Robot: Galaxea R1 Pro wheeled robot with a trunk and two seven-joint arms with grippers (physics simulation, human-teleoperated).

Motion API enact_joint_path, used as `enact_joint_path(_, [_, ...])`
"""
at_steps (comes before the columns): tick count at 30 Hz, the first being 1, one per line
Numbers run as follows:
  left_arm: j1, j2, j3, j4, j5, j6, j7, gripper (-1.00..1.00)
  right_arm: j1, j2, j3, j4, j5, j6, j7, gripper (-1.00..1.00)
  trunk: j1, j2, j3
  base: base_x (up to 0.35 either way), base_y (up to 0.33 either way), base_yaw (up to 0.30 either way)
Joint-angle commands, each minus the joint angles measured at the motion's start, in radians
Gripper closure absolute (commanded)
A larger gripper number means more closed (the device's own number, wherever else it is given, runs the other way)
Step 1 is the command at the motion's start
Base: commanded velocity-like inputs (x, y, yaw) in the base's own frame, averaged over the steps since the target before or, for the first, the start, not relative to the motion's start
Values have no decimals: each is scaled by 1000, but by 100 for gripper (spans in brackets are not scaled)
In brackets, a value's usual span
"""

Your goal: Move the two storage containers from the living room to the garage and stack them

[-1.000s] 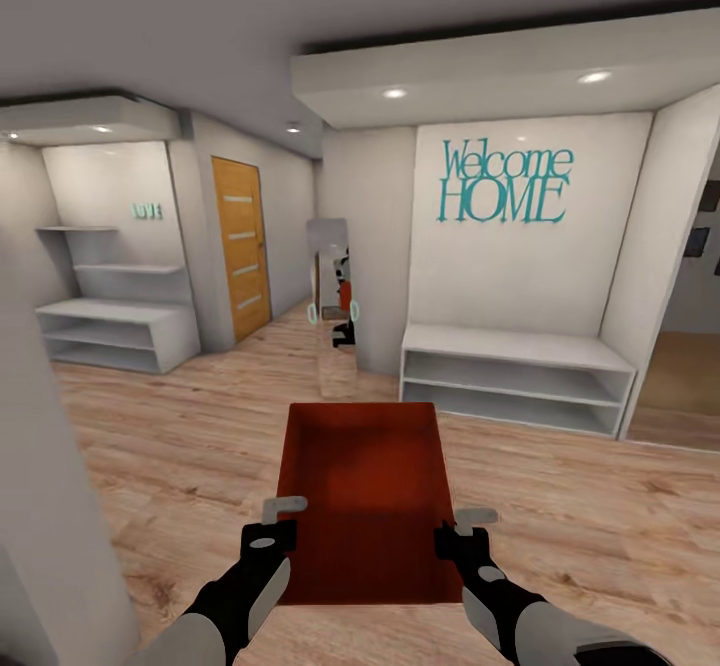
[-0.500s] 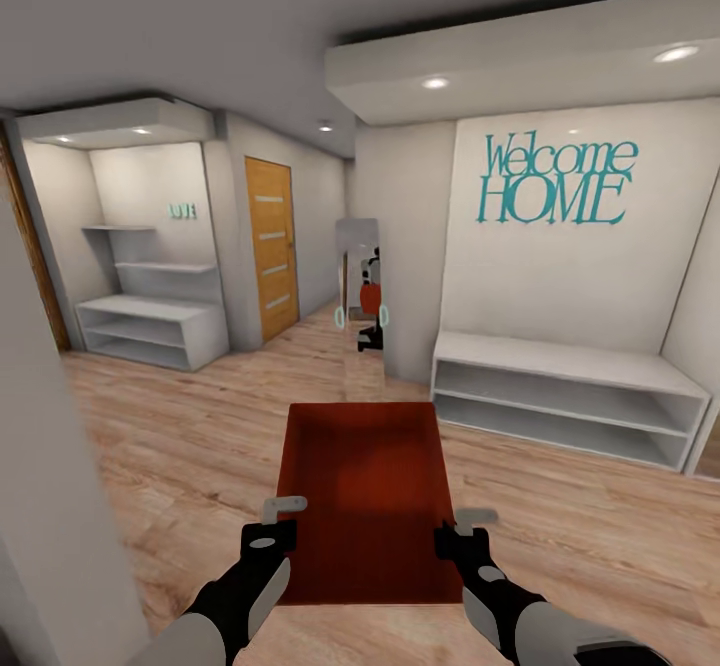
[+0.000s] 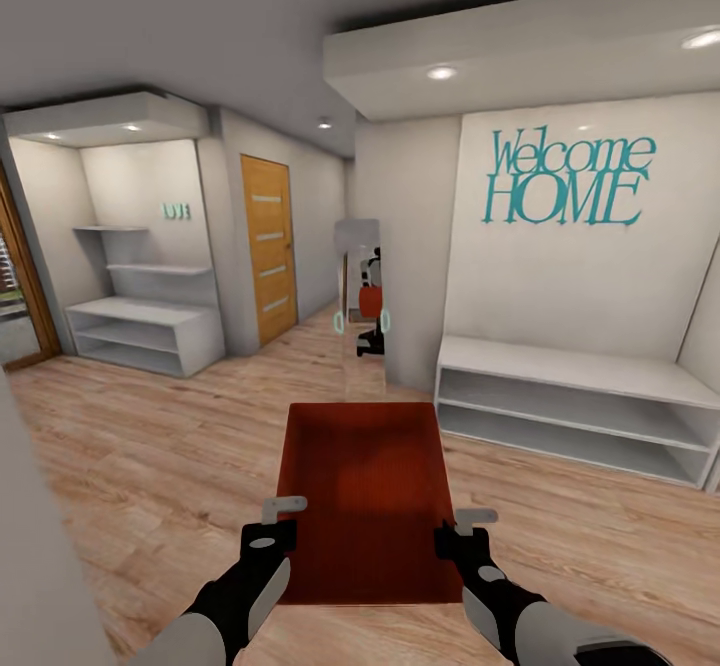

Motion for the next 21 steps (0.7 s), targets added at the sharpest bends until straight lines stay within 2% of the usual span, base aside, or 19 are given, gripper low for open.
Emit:
enact_joint_path(1, [-1,0,0,-9,-3,4,8,100,-1,4,-10,3,6,-1,2,100,1,-1,-2,321,0,0])
enact_joint_path(21, [-1,0,0,-9,-3,4,7,100,0,4,-10,3,6,-1,3,100,1,-1,-2,321,0,0])
